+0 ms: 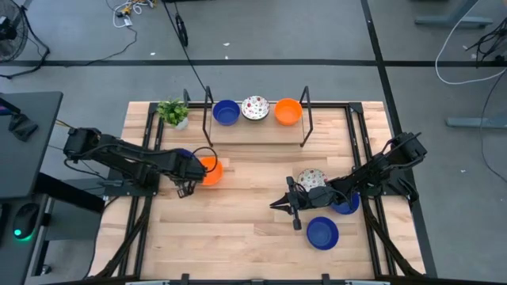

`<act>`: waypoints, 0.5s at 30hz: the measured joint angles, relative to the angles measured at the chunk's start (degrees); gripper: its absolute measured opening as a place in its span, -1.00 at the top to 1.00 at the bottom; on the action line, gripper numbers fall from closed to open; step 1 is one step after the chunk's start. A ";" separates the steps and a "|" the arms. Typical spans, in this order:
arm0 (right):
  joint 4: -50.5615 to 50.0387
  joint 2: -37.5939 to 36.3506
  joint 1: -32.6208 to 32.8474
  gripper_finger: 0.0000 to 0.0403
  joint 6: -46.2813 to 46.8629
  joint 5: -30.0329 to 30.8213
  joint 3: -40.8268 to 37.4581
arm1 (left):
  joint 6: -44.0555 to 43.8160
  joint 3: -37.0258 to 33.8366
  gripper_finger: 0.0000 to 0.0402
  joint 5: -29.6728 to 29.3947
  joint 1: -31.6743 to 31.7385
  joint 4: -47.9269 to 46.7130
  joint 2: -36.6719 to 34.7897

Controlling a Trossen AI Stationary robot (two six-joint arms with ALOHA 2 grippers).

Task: Pick & Place Mini bowls
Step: Stack the blue bowl on top of the blue bowl on the shelf

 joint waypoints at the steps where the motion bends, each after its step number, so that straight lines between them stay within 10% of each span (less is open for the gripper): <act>1: -0.15 0.00 -0.02 0.87 0.00 0.00 0.00 | -0.01 0.57 0.92 0.03 0.00 -0.20 0.00; 15: -0.88 0.00 -0.01 0.87 0.04 0.02 0.00 | -3.78 14.87 0.96 3.39 -5.78 -12.14 0.00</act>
